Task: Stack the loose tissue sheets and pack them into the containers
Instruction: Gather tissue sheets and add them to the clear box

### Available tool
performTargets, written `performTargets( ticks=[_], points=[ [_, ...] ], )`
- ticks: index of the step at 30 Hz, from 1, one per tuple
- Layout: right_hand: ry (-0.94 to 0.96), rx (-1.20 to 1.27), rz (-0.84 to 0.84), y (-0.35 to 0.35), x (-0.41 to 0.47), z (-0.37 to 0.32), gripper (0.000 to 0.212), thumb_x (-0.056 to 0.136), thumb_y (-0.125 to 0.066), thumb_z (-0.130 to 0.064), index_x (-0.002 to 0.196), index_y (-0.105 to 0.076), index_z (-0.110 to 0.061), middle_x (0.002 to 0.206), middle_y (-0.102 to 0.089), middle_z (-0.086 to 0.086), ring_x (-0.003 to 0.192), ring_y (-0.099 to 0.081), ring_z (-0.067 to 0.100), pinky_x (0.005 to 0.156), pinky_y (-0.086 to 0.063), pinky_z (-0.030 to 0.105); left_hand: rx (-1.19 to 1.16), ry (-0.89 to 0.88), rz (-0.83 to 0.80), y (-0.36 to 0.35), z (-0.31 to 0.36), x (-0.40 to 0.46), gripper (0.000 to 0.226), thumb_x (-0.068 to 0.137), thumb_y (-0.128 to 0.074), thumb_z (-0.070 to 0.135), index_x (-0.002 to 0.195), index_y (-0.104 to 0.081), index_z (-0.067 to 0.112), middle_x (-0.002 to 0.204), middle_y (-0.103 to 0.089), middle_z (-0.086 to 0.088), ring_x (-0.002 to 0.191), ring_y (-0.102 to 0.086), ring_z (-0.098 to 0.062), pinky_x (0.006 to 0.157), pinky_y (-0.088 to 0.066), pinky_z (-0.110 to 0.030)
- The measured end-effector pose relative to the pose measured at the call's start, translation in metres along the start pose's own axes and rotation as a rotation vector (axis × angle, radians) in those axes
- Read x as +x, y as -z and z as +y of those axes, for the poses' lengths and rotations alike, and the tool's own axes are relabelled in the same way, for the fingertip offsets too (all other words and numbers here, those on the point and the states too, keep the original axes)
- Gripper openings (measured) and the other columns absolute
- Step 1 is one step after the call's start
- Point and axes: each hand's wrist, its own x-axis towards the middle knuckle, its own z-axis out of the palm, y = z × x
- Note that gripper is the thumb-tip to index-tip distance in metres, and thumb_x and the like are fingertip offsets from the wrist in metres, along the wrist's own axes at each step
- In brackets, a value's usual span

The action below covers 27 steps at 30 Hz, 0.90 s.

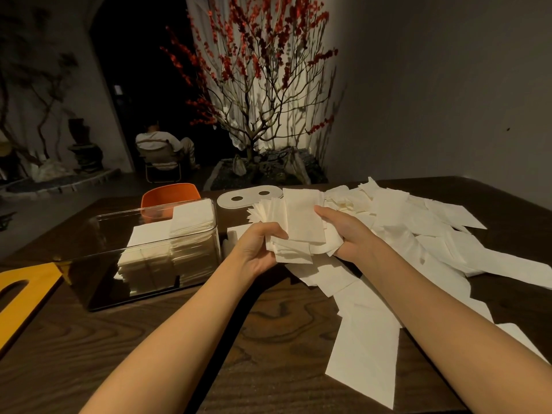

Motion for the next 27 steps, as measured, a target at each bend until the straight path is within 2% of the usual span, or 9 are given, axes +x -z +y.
performTargets(
  ticks=[4, 9, 12, 15, 18, 21, 23, 25, 27],
  points=[
    [-0.009, 0.044, 0.011, 0.0, 0.0, -0.001, 0.004, 0.094, -0.06, -0.015, 0.091, -0.061, -0.018, 0.09, -0.066, 0.008, 0.081, -0.062, 0.026, 0.07, -0.053, 0.042, -0.014, -0.002, 0.072, -0.001, 0.0, -0.001, 0.041, 0.085, -0.031, -0.018, 0.095, -0.06, 0.009, 0.096, -0.065, -0.019, 0.101, -0.057, -0.036, 0.085, -0.049, -0.049],
    [-0.012, 0.066, 0.024, 0.0, 0.002, 0.001, 0.004, 0.092, -0.062, -0.015, 0.095, -0.062, -0.017, 0.091, -0.067, 0.009, 0.085, -0.063, 0.028, 0.076, -0.053, 0.045, -0.015, 0.017, 0.056, 0.0, 0.0, -0.001, 0.041, 0.086, -0.025, -0.017, 0.092, -0.059, 0.006, 0.08, -0.07, -0.018, 0.094, -0.059, -0.036, 0.079, -0.049, -0.049],
    [-0.008, 0.071, 0.045, 0.0, 0.004, 0.003, 0.006, 0.092, -0.062, -0.015, 0.097, -0.063, -0.017, 0.093, -0.068, 0.009, 0.086, -0.063, 0.028, 0.078, -0.053, 0.047, -0.031, 0.026, 0.065, 0.003, 0.0, 0.002, 0.041, 0.082, -0.029, -0.018, 0.096, -0.058, 0.008, 0.089, -0.067, -0.018, 0.097, -0.058, -0.035, 0.081, -0.049, -0.048],
    [0.001, 0.109, 0.067, 0.003, 0.004, 0.0, 0.007, 0.092, -0.061, -0.014, 0.099, -0.062, -0.017, 0.091, -0.068, 0.009, 0.084, -0.064, 0.027, 0.074, -0.053, 0.047, -0.038, 0.034, 0.074, 0.007, 0.001, 0.007, 0.049, 0.065, -0.042, -0.019, 0.102, -0.055, 0.011, 0.104, -0.058, -0.019, 0.104, -0.055, -0.036, 0.085, -0.05, -0.05],
    [0.029, 0.118, 0.136, 0.008, 0.006, -0.003, 0.014, 0.094, -0.059, -0.014, 0.107, -0.059, -0.016, 0.092, -0.066, 0.008, 0.084, -0.064, 0.027, 0.083, -0.054, 0.048, -0.079, 0.035, 0.054, 0.008, 0.001, 0.009, 0.045, 0.063, -0.039, -0.014, 0.097, -0.056, 0.01, 0.103, -0.058, -0.017, 0.101, -0.056, -0.037, 0.075, -0.056, -0.047],
    [0.045, 0.072, 0.232, 0.011, 0.01, -0.004, 0.013, 0.094, -0.059, -0.016, 0.107, -0.056, -0.017, 0.094, -0.064, 0.006, 0.091, -0.063, 0.026, 0.094, -0.051, 0.047, -0.172, 0.029, 0.006, 0.009, 0.003, 0.009, 0.038, 0.081, -0.024, -0.006, 0.094, -0.058, 0.007, 0.103, -0.06, -0.017, 0.1, -0.056, -0.038, 0.061, -0.058, -0.043],
    [0.038, 0.034, 0.258, 0.011, 0.011, -0.004, 0.02, 0.094, -0.06, -0.017, 0.114, -0.057, -0.014, 0.102, -0.065, 0.007, 0.097, -0.064, 0.026, 0.096, -0.05, 0.046, -0.202, 0.02, 0.013, 0.013, 0.004, 0.01, 0.034, 0.084, -0.027, 0.003, 0.097, -0.057, 0.007, 0.103, -0.061, -0.017, 0.1, -0.056, -0.038, 0.069, -0.056, -0.045],
    [0.019, -0.001, 0.245, 0.01, 0.012, -0.002, 0.029, 0.093, -0.061, -0.018, 0.121, -0.057, -0.013, 0.109, -0.066, 0.008, 0.1, -0.065, 0.027, 0.096, -0.051, 0.046, -0.198, 0.031, 0.066, 0.015, 0.005, 0.012, 0.023, 0.083, -0.039, 0.007, 0.098, -0.056, 0.008, 0.101, -0.062, -0.017, 0.099, -0.057, -0.037, 0.075, -0.05, -0.047],
    [0.011, -0.014, 0.199, 0.008, 0.011, -0.001, 0.029, 0.093, -0.061, -0.016, 0.121, -0.057, -0.011, 0.107, -0.067, 0.009, 0.096, -0.066, 0.028, 0.095, -0.051, 0.046, -0.176, 0.048, 0.114, 0.016, 0.004, 0.013, 0.025, 0.075, -0.049, 0.006, 0.1, -0.054, 0.01, 0.106, -0.061, -0.017, 0.104, -0.057, -0.037, 0.084, -0.049, -0.048]
  ],
)
